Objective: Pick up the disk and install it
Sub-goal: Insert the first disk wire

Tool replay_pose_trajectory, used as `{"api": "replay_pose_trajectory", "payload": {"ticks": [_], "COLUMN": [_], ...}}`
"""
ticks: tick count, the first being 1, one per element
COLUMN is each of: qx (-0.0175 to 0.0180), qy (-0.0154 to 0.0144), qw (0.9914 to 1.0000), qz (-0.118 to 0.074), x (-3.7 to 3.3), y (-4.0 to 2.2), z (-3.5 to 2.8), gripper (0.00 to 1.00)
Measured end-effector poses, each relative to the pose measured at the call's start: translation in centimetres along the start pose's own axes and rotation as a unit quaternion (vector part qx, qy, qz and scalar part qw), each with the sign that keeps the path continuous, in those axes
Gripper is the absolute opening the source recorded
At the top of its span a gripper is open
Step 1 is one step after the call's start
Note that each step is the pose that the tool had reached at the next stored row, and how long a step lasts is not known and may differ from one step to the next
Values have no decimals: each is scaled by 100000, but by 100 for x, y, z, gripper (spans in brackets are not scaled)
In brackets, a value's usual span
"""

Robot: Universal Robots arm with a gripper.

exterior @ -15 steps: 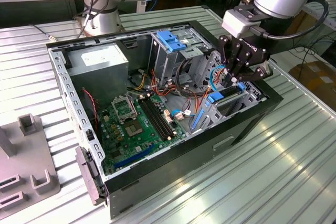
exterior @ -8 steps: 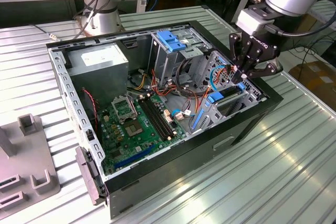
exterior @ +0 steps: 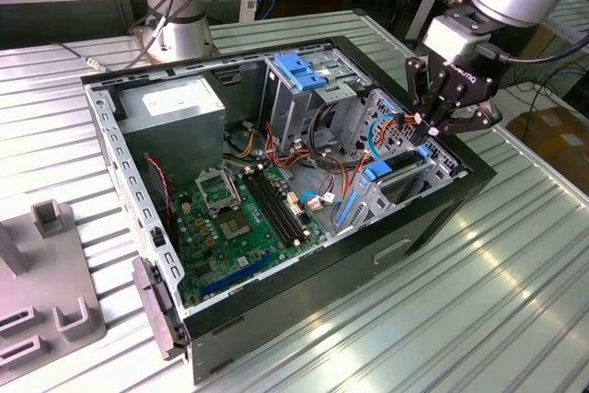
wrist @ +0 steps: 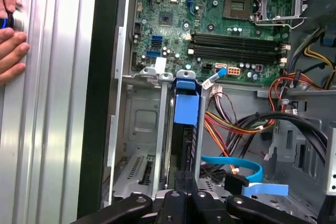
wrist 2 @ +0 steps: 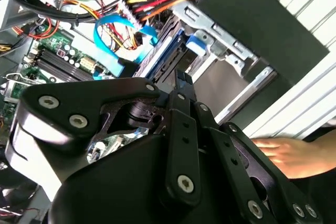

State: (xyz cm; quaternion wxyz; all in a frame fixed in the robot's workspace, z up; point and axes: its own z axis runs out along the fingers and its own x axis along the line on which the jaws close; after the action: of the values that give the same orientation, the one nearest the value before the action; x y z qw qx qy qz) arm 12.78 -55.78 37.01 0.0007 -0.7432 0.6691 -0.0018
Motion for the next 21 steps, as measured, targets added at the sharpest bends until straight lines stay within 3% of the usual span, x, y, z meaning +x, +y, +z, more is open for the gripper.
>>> {"api": "replay_pose_trajectory", "payload": {"ticks": [4, 7, 10, 13, 18, 21], "qx": [-7, -18, -90, -618, -1070, -1163], "qy": [-25, -37, -44, -91, -166, -165], "qw": [99946, 99829, 99811, 99808, 99791, 99721], "qz": [-3289, -5849, -6152, -6164, -6367, -7369], "x": [4, 9, -6, -31, -44, -45], "y": [-45, -83, -131, -163, -188, -193], "z": [1, 1, -7, -46, -75, -78], "gripper": [10, 10, 10, 10, 10, 10]}}
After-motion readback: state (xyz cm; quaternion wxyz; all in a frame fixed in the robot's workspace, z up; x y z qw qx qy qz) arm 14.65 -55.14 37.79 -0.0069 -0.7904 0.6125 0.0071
